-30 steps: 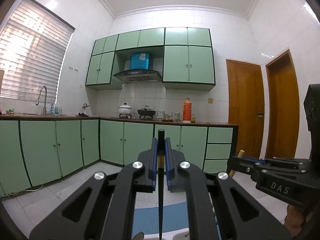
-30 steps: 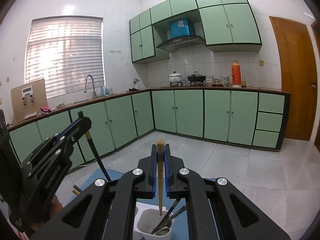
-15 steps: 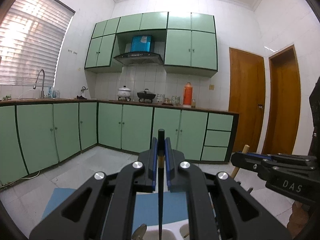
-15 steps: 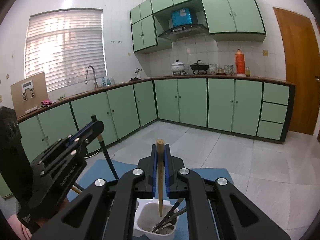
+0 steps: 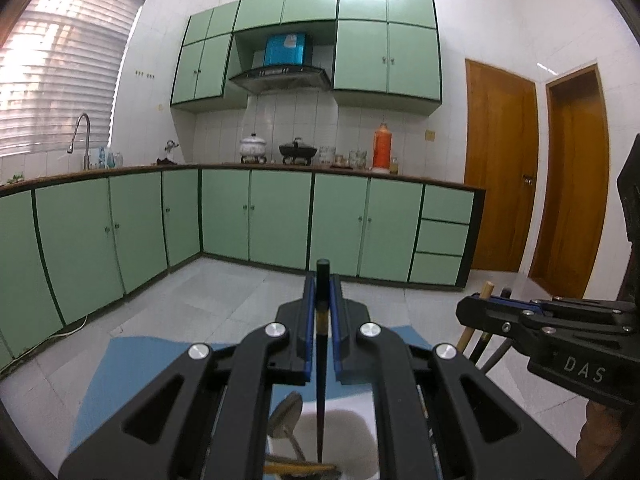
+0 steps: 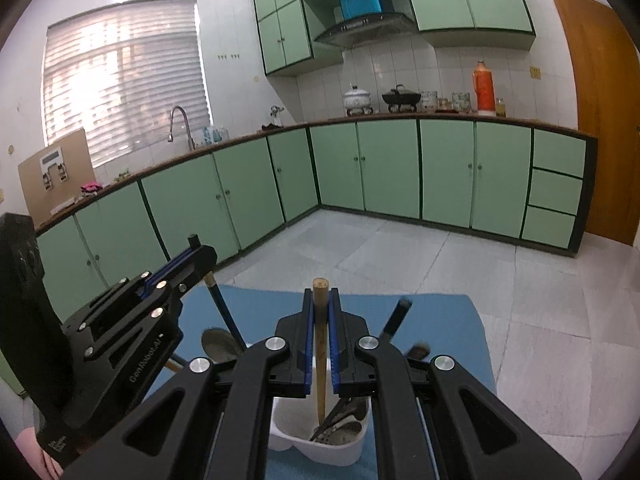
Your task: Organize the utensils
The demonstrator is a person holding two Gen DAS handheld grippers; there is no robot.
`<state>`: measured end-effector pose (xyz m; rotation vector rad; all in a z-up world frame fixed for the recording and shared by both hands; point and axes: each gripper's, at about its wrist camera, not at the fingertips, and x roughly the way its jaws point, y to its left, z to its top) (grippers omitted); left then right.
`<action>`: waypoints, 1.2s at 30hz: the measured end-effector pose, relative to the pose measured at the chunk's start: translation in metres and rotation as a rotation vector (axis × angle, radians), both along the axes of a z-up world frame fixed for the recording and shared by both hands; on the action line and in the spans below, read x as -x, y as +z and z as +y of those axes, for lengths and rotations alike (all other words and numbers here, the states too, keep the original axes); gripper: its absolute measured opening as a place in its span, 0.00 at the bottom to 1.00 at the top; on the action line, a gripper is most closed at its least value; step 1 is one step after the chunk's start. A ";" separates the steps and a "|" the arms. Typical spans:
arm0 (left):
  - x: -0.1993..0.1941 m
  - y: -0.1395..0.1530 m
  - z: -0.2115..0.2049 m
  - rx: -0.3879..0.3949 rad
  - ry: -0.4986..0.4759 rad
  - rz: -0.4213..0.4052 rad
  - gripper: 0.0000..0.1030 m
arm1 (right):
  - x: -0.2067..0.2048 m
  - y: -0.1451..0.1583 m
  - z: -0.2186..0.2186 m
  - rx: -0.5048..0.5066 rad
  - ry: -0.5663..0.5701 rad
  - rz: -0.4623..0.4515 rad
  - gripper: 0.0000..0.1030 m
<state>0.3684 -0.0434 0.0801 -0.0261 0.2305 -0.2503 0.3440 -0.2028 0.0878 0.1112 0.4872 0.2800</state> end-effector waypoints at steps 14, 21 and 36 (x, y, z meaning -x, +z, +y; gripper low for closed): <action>0.021 0.023 0.011 0.009 0.001 -0.051 0.29 | 0.018 0.014 0.004 0.028 -0.020 -0.066 0.14; 0.041 0.037 0.022 0.027 0.035 -0.104 0.53 | 0.042 0.031 -0.016 -0.003 -0.059 -0.134 0.34; 0.087 0.022 0.046 0.041 0.135 -0.116 0.88 | 0.097 0.022 -0.055 -0.039 -0.147 -0.223 0.78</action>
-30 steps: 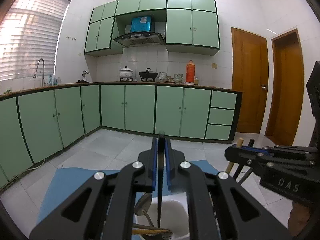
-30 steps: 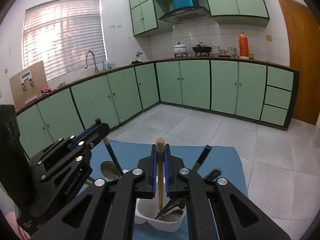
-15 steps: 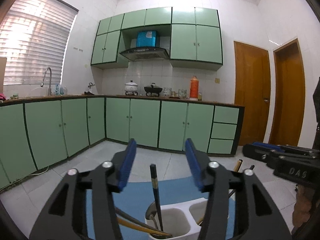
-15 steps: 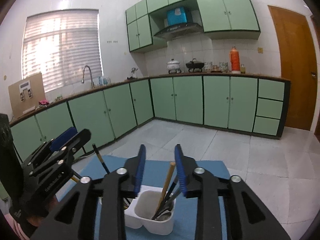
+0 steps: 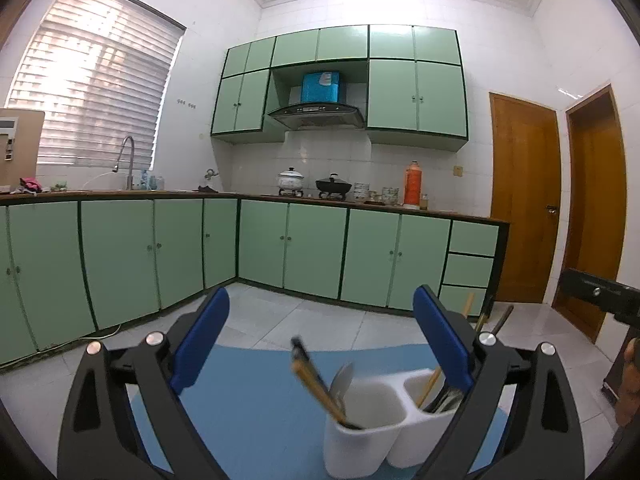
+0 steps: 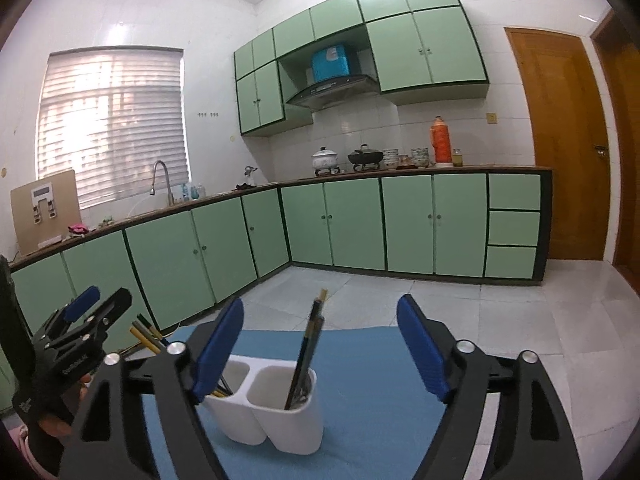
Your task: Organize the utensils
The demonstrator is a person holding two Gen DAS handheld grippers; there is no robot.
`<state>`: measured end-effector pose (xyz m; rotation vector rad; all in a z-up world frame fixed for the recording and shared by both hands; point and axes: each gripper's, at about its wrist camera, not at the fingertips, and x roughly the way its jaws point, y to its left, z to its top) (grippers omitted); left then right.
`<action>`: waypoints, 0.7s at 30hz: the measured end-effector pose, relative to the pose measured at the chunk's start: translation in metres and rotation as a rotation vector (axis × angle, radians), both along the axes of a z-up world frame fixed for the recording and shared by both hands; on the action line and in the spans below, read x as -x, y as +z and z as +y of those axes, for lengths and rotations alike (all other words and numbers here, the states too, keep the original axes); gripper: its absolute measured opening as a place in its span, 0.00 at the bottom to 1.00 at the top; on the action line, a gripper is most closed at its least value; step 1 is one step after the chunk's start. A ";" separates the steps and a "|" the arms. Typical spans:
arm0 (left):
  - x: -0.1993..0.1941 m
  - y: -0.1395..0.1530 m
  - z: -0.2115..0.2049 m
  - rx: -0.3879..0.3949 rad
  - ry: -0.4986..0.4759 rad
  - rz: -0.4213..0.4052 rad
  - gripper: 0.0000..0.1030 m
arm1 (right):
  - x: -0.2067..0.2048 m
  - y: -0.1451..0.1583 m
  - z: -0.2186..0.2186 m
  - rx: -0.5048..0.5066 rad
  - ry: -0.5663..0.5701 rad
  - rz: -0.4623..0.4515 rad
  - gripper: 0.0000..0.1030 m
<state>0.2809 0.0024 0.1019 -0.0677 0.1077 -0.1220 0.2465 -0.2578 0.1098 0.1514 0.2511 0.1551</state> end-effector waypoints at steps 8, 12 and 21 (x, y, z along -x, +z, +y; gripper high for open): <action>0.035 -0.021 0.012 0.023 0.019 0.031 0.93 | 0.034 -0.025 -0.010 -0.029 -0.030 0.009 0.87; 0.059 -0.041 0.020 0.021 0.033 0.098 0.94 | 0.053 -0.040 -0.010 -0.031 -0.046 0.024 0.93; 0.104 -0.075 0.042 0.021 0.075 0.230 0.95 | 0.093 -0.084 0.005 0.013 -0.057 0.112 0.94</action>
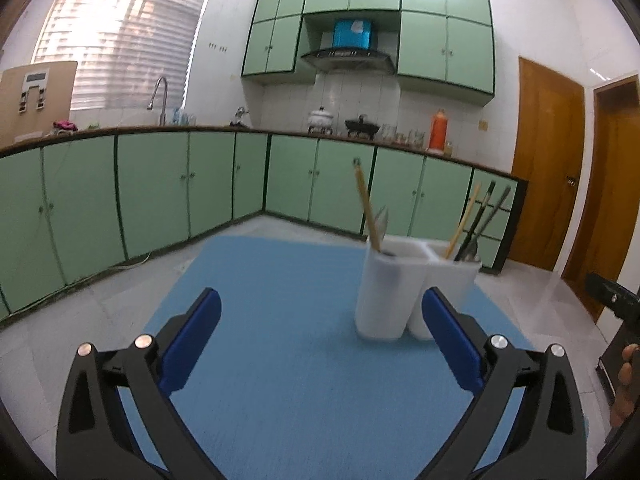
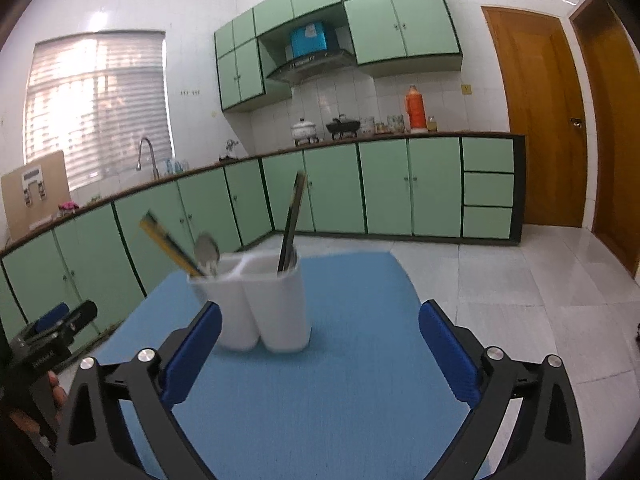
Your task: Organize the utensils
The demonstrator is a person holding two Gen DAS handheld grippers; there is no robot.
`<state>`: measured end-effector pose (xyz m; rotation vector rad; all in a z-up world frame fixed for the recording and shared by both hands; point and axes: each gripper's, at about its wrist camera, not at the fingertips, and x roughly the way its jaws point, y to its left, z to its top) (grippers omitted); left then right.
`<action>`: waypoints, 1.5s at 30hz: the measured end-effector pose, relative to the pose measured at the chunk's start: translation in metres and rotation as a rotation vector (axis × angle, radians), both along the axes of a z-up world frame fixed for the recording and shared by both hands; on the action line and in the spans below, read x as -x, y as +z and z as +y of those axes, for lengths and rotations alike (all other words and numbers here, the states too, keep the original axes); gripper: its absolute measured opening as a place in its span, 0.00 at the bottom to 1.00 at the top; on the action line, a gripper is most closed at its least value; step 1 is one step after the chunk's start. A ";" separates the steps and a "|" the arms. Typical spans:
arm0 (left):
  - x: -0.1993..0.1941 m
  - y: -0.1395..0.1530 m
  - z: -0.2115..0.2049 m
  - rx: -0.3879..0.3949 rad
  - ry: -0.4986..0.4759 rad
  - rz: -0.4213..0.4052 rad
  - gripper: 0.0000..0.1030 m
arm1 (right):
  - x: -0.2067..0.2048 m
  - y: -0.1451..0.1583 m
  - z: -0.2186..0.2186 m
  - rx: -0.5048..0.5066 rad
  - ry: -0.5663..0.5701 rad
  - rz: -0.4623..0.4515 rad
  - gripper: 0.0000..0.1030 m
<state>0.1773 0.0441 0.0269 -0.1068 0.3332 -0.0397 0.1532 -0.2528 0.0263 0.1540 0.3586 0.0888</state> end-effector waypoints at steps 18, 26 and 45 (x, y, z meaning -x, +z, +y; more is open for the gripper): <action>0.073 -0.012 -0.013 -0.074 -0.032 0.033 0.95 | 0.066 -0.031 0.034 0.053 0.083 0.049 0.94; 0.093 0.003 -0.020 -0.088 -0.045 -0.011 0.95 | 0.085 -0.007 0.039 0.060 0.096 -0.016 0.94; 0.096 0.001 -0.037 -0.098 -0.064 0.044 0.95 | 0.087 -0.006 0.047 0.075 0.103 0.022 0.94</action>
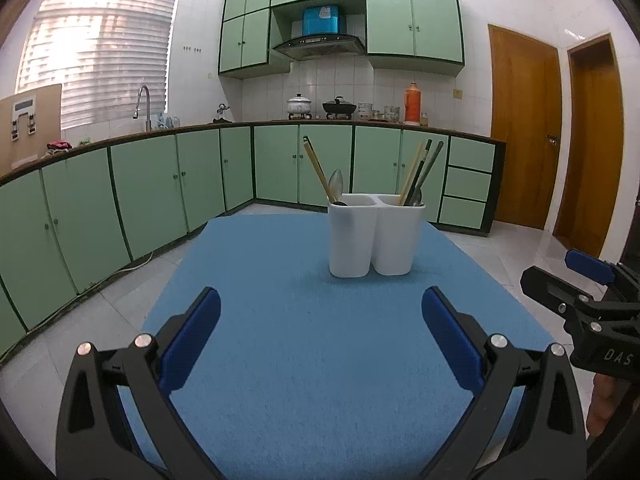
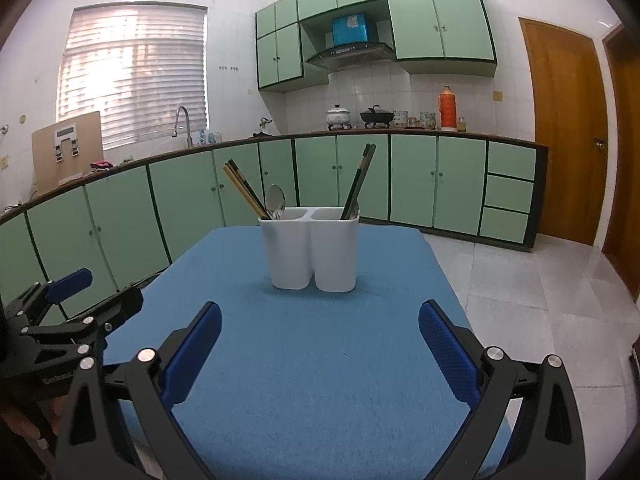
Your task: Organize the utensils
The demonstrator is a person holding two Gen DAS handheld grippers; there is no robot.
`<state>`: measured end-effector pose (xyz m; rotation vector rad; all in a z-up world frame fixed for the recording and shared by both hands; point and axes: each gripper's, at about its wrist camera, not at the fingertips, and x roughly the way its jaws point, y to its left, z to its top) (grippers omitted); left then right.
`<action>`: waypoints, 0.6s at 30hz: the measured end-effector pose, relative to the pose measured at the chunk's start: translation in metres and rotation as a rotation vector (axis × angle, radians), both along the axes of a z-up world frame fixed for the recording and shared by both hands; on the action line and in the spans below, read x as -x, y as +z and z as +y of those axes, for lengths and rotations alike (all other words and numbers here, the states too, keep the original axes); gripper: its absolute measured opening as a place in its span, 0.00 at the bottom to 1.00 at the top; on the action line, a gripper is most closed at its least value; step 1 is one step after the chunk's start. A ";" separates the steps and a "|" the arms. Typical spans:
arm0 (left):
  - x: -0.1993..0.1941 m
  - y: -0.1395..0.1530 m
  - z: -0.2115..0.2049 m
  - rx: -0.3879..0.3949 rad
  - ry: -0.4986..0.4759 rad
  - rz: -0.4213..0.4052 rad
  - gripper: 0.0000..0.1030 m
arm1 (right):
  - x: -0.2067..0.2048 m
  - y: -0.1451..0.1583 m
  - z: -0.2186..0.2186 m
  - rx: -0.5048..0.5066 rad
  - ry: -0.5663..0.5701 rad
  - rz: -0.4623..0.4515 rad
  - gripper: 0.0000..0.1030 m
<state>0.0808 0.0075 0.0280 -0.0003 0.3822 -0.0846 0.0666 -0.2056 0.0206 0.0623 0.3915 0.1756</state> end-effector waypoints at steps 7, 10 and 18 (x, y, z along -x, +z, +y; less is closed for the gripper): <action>-0.002 0.001 0.000 0.009 0.004 0.000 0.95 | -0.002 0.000 -0.002 -0.004 -0.004 0.002 0.94; -0.002 0.001 -0.001 0.003 0.004 -0.005 0.95 | -0.002 0.000 -0.002 -0.003 -0.002 0.002 0.94; 0.000 0.000 -0.003 -0.002 0.006 -0.009 0.95 | -0.003 -0.001 -0.001 -0.002 0.002 0.000 0.94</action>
